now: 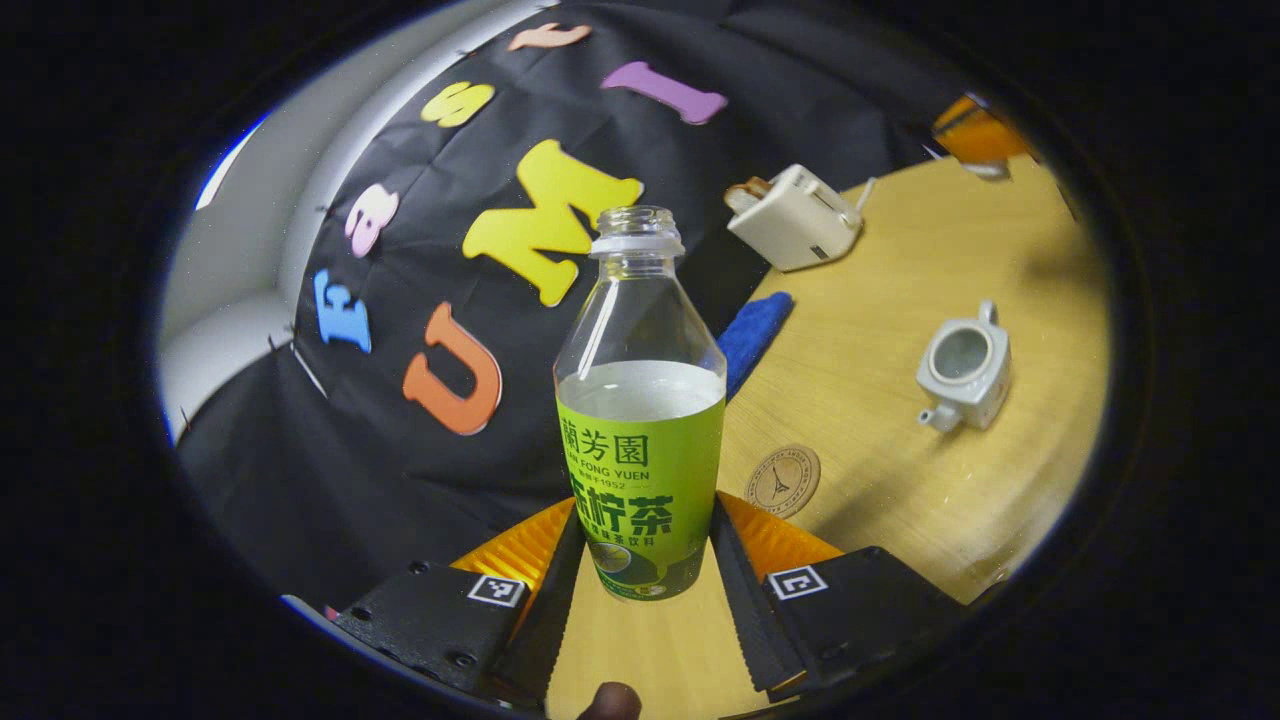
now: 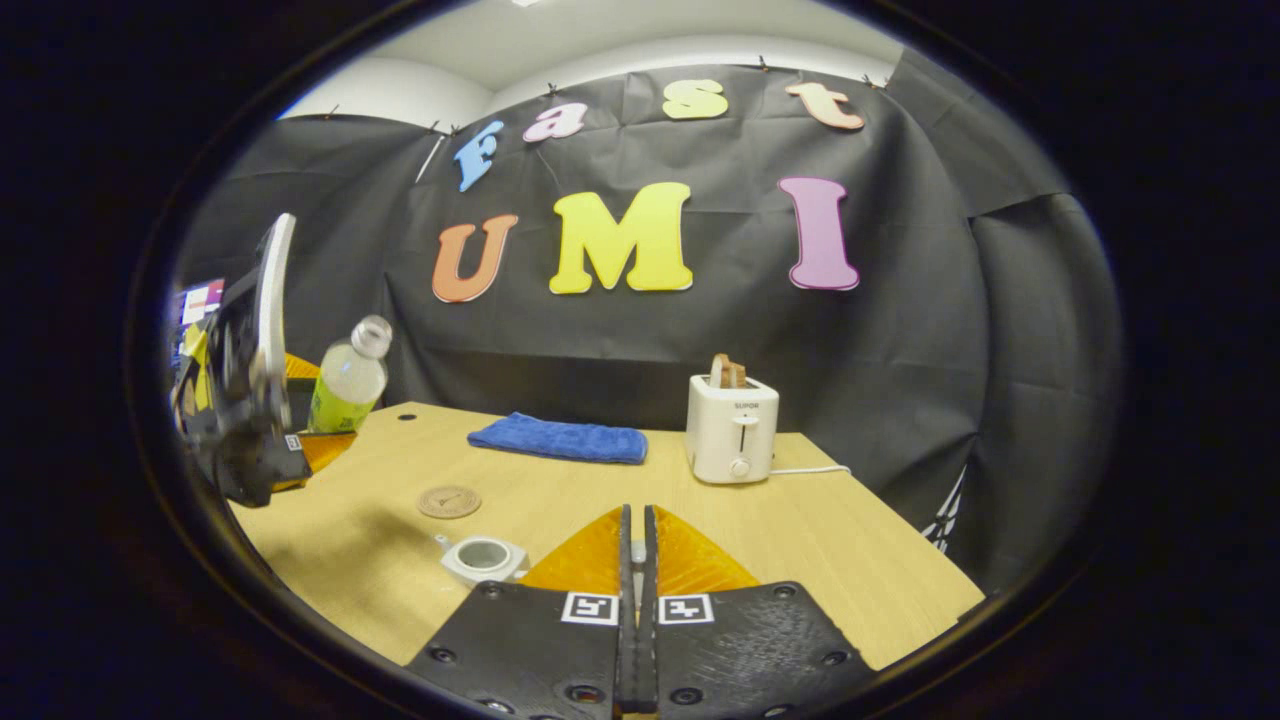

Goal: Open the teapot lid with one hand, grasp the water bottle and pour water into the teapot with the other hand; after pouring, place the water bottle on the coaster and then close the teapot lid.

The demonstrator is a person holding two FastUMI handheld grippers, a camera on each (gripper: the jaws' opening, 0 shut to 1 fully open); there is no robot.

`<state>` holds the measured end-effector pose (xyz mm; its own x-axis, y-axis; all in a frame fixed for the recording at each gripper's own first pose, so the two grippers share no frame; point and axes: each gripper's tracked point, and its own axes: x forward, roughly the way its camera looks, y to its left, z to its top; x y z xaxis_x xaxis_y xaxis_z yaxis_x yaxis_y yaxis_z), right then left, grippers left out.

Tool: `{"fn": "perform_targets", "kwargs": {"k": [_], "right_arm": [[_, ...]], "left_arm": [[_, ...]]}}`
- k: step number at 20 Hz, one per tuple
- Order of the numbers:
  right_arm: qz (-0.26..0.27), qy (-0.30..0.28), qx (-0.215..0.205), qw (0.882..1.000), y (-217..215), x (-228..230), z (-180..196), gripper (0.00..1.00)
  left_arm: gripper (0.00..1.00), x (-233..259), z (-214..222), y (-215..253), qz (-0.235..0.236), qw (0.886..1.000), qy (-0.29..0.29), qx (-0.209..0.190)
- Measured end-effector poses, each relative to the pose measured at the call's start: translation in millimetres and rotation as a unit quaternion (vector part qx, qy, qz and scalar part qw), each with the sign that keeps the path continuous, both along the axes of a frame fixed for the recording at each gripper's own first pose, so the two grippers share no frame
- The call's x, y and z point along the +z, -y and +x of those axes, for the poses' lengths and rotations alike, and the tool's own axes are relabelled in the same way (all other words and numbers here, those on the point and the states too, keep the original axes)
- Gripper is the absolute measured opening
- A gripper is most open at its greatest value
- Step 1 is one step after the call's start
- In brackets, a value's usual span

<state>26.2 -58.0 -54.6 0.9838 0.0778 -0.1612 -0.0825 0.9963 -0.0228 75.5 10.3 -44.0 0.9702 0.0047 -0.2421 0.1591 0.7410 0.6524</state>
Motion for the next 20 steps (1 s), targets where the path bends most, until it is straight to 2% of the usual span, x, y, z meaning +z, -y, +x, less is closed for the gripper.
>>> {"fn": "perform_targets", "kwargs": {"k": [2,3,4,6,10,12,13,14,20], "right_arm": [[0.004,0.002,0.003,1.0,-4.3,2.9,-0.2,0.0],[0.003,0.001,0.004,1.0,-6.6,2.6,-0.4,0.0],[0.002,0.0,0.005,1.0,-8.1,2.2,-0.9,0.0],[0.001,-0.001,0.005,1.0,-10.2,1.3,-0.6,0.0],[0.01,-0.007,0.005,1.0,-13.1,0.1,6.3,0.0],[0.014,-0.008,0.005,1.0,-14.0,-0.2,10.2,0.0],[0.014,-0.01,0.006,1.0,-15.0,-1.1,12.4,0.0],[0.014,-0.012,0.007,1.0,-16.5,-3.4,14.6,0.0],[0.02,-0.028,0.003,0.999,-16.5,-16.5,27.6,0.0]], "left_arm": [[0.73,-3.7,4.7,-1.3,-0.08,0.997,0.002,0.017],[0.69,-5.4,10.7,-1.9,-0.112,0.993,0.006,0.022],[0.73,-7.9,17.2,-3.3,-0.135,0.99,0.011,0.028],[0.73,-17.0,28.8,-3.1,-0.166,0.985,0.014,0.035],[0.73,-32.9,54.6,22.7,-0.269,0.963,-0.005,0.021],[0.7,-30.4,68.2,28.0,-0.295,0.955,0.008,0.015],[0.74,-30.7,74.9,29.6,-0.305,0.952,0.013,0.013],[0.73,-34.4,79.8,32.1,-0.315,0.949,0.014,0.01],[0.74,-57.6,101.6,40.3,-0.342,0.94,-0.001,0.009]]}}
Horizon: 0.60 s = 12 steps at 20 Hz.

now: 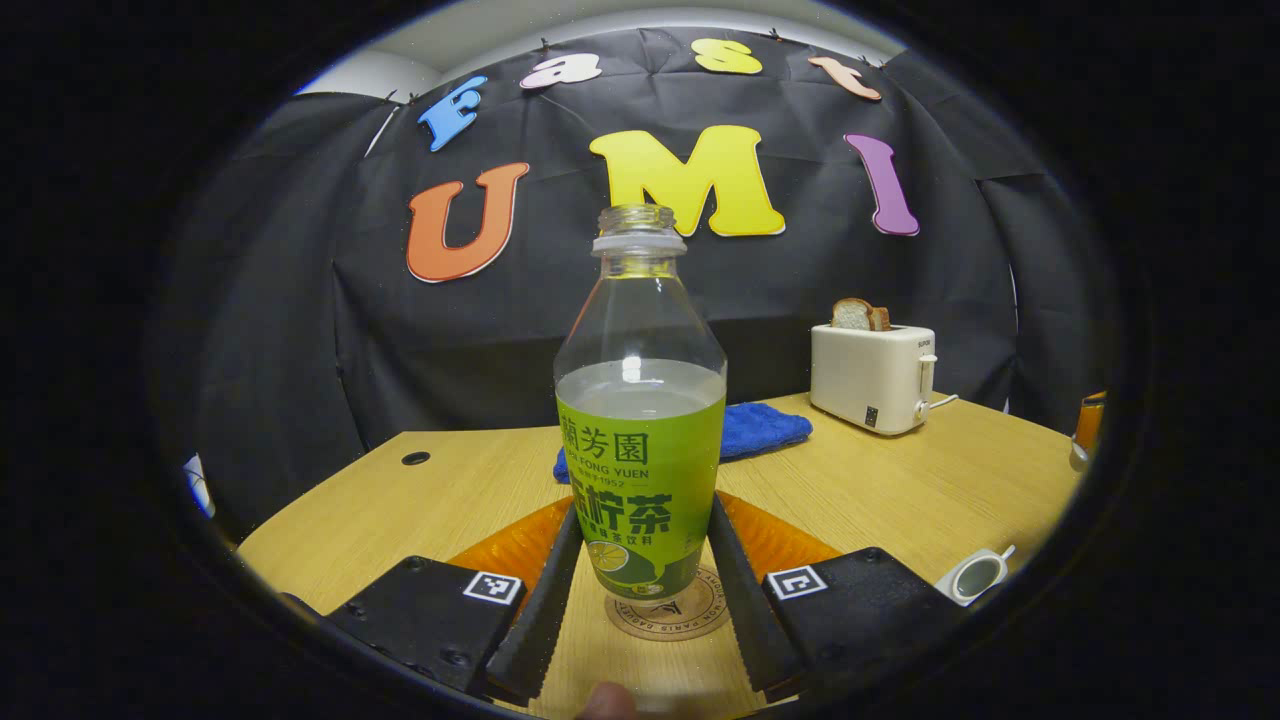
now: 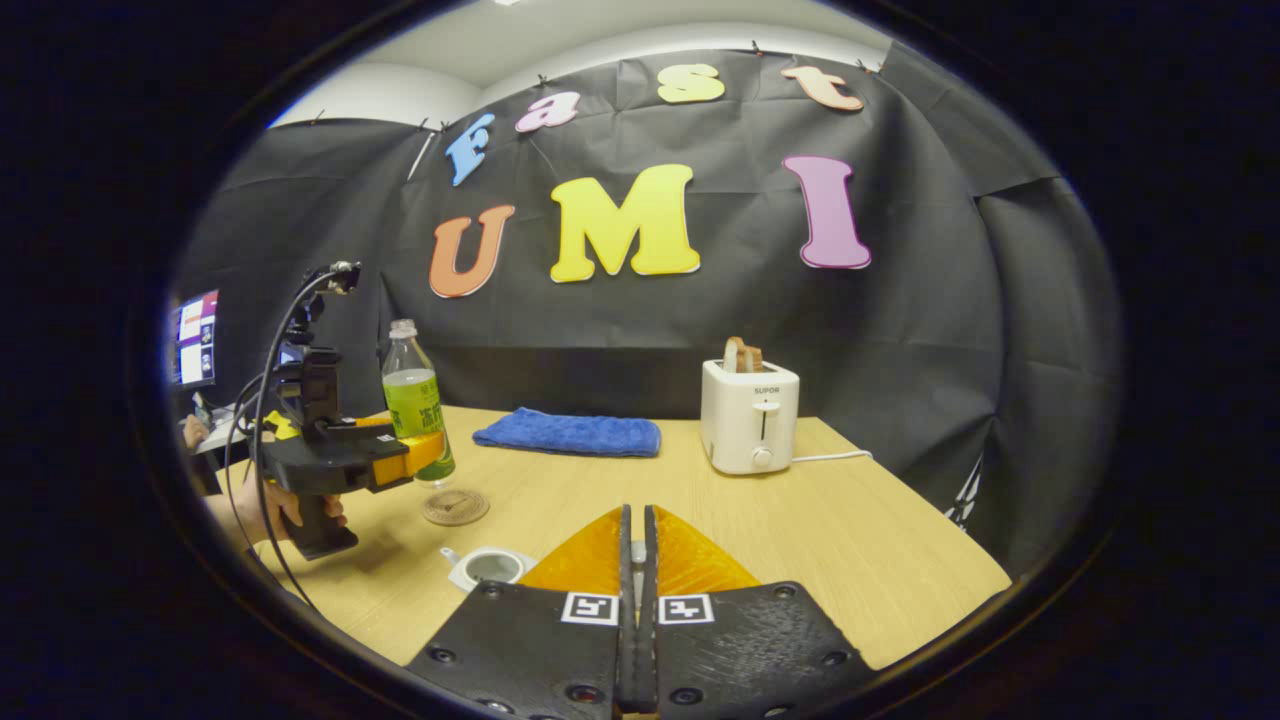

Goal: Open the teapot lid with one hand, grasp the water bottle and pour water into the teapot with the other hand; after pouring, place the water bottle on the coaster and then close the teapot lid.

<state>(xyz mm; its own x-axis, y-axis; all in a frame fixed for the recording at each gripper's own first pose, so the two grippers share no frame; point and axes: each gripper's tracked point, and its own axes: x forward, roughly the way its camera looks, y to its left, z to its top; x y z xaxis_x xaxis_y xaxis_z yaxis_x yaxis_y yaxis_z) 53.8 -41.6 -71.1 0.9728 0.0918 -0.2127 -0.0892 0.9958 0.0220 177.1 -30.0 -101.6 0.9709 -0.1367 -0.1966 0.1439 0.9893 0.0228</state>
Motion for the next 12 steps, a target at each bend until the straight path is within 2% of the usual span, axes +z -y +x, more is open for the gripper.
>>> {"fn": "perform_targets", "kwargs": {"k": [12], "right_arm": [[-0.006,-0.016,0.004,1.0,-6.2,-13.9,8.2,0.0]], "left_arm": [[0.76,-34.2,8.6,6.7,-0.018,0.999,-0.043,-0.006]]}}
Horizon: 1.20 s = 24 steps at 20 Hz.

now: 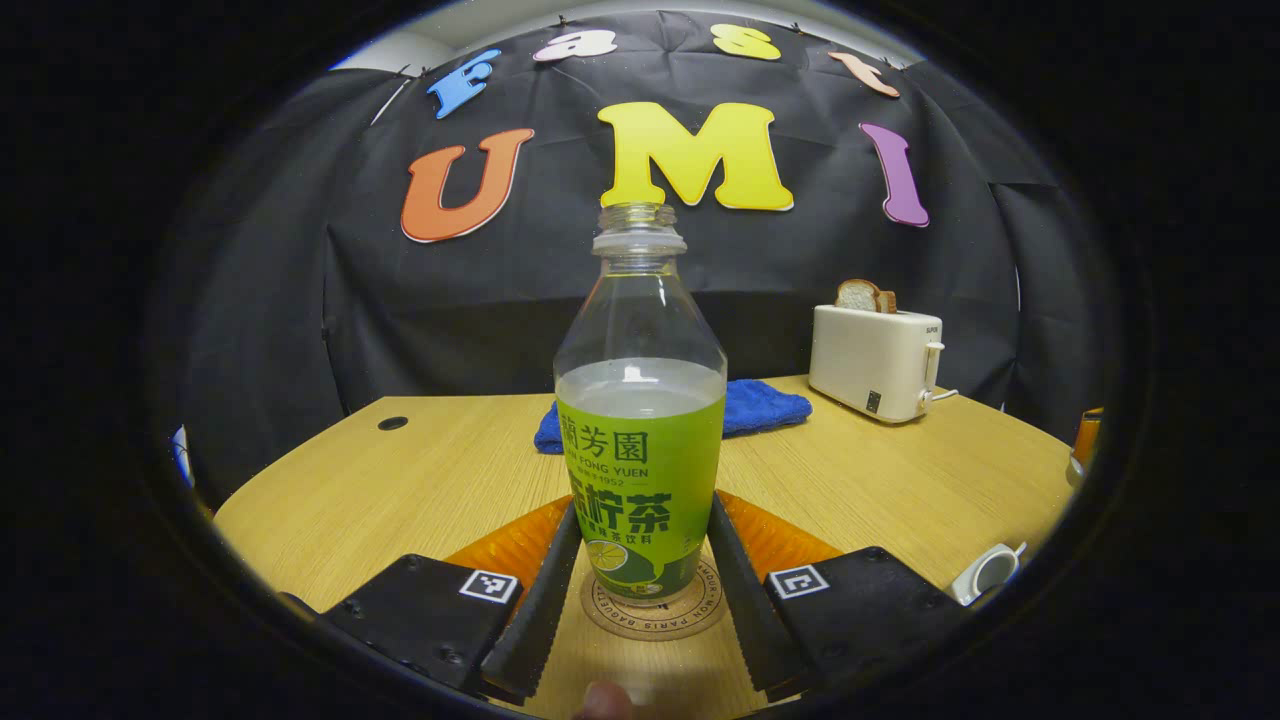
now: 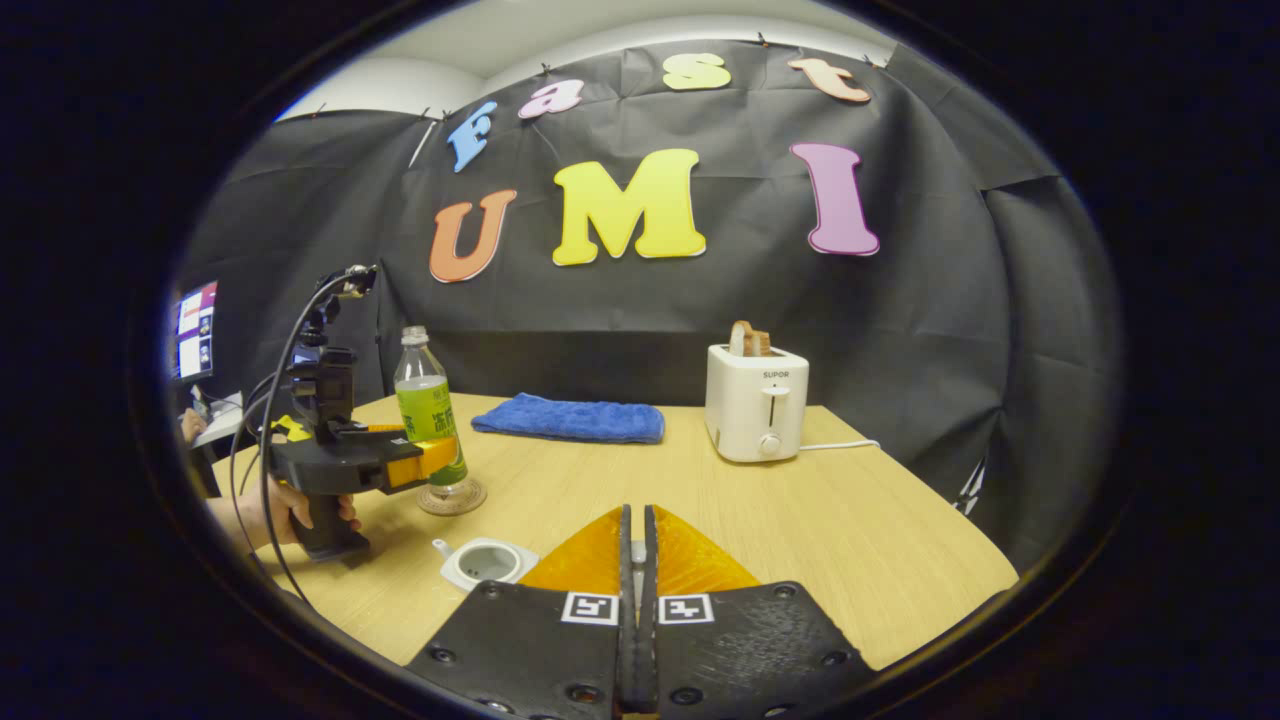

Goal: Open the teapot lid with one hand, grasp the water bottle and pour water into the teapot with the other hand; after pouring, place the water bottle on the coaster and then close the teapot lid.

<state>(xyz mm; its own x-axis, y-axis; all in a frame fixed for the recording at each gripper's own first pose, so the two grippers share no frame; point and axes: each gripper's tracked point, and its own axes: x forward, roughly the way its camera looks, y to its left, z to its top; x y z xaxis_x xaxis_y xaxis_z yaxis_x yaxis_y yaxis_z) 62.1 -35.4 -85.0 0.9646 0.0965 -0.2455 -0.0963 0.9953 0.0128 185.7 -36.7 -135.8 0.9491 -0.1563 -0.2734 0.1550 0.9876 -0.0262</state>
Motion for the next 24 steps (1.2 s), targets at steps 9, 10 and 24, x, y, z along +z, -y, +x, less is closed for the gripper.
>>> {"fn": "perform_targets", "kwargs": {"k": [9,10,24], "right_arm": [[-0.002,-0.002,0.008,1.0,-8.2,-2.7,-1.5,0.0],[-0.003,-0.002,0.009,1.0,-9.6,-2.6,-1.9,0.0],[-0.024,0.009,0.102,0.995,-91.3,-6.3,4.4,0.0]], "left_arm": [[0.88,-6.9,0.8,-5.1,0.001,1.0,-0.01,0.002],[0.89,-5.4,-1.1,-4.9,0.001,1.0,-0.009,0.001],[0.97,26.9,-68.6,-63.8,0.017,0.998,0.003,0.056]]}}
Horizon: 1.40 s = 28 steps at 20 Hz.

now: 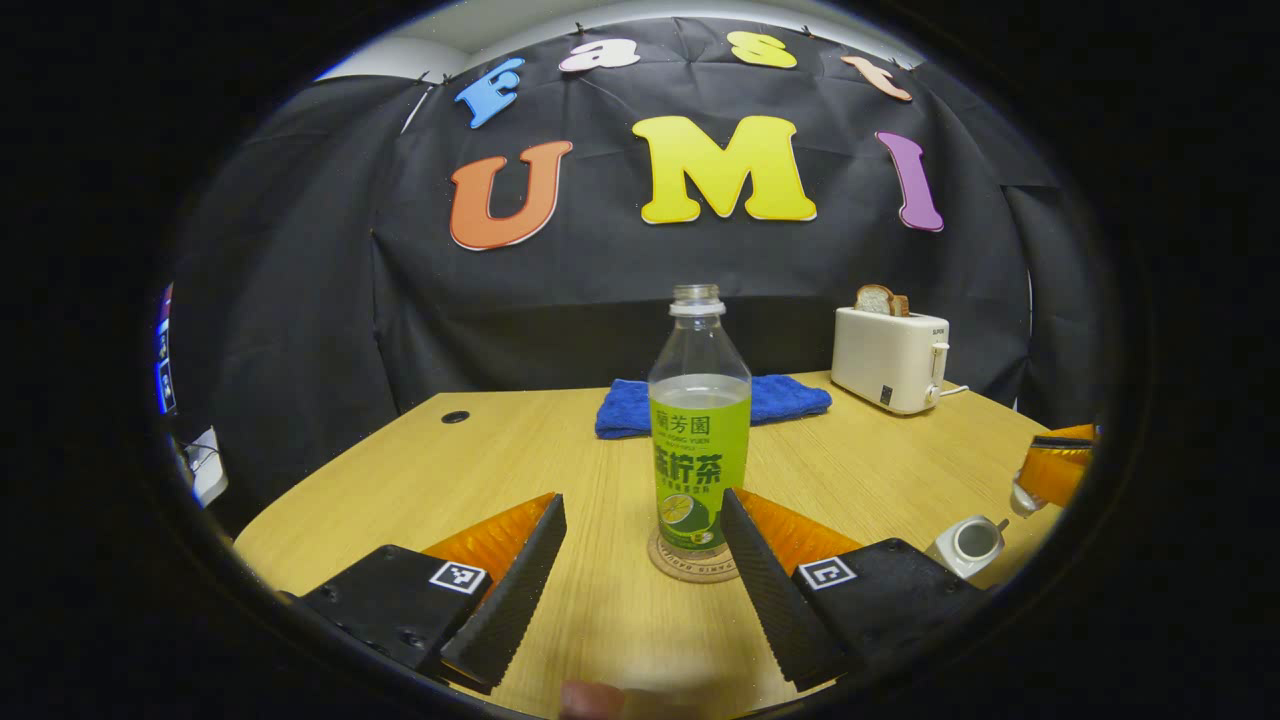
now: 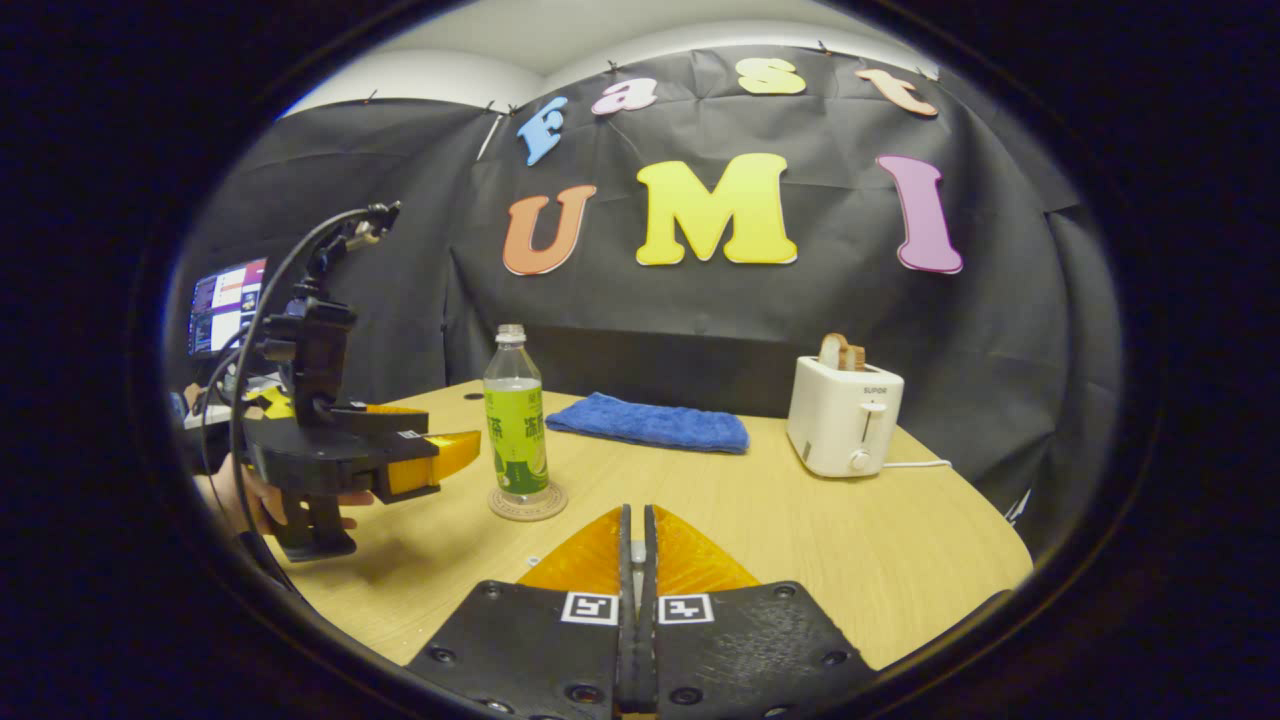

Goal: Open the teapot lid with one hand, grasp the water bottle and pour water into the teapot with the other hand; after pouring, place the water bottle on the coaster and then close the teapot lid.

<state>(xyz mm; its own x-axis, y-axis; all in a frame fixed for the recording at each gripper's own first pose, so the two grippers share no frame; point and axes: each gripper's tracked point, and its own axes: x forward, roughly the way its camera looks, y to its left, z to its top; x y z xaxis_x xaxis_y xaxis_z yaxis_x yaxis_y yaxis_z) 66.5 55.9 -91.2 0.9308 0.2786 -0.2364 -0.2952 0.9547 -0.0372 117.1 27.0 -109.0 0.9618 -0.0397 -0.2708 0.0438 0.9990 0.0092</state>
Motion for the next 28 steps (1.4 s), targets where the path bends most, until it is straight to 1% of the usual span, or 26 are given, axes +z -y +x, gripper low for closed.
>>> {"fn": "perform_targets", "kwargs": {"k": [3,5,7,10,13,18,28], "right_arm": [[-0.005,-0.001,0.016,1.0,-14.5,-8.9,1.9,0.0],[-0.013,0.002,0.019,1.0,-18.0,-13.2,5.6,0.0],[-0.019,0.002,0.017,1.0,-17.3,-19.3,7.3,0.0],[-0.014,-0.005,0.015,1.0,-16.4,-24.1,9.8,0.0],[-0.012,-0.005,0.013,1.0,-16.3,-25.3,10.3,0.0],[-0.005,-0.003,0.013,1.0,-17.0,-27.4,10.0,0.0],[-0.002,-0.009,0.009,1.0,-18.4,-36.8,10.0,0.0]], "left_arm": [[0.97,7.6,-23.9,-22.2,-0.001,1.0,0.002,0.021],[0.97,12.3,-38.9,-37.1,0.003,0.999,0.007,0.037],[0.97,15.3,-51.4,-50.1,0.006,0.999,0.013,0.051],[0.97,22.7,-69.3,-68.7,0.009,0.997,0.027,0.076],[0.97,27.7,-80.3,-78.9,0.019,0.995,0.035,0.089],[0.97,32.0,-91.5,-90.5,0.026,0.993,0.048,0.103],[0.97,30.7,-94.6,-86.4,0.031,0.994,0.045,0.099]]}}
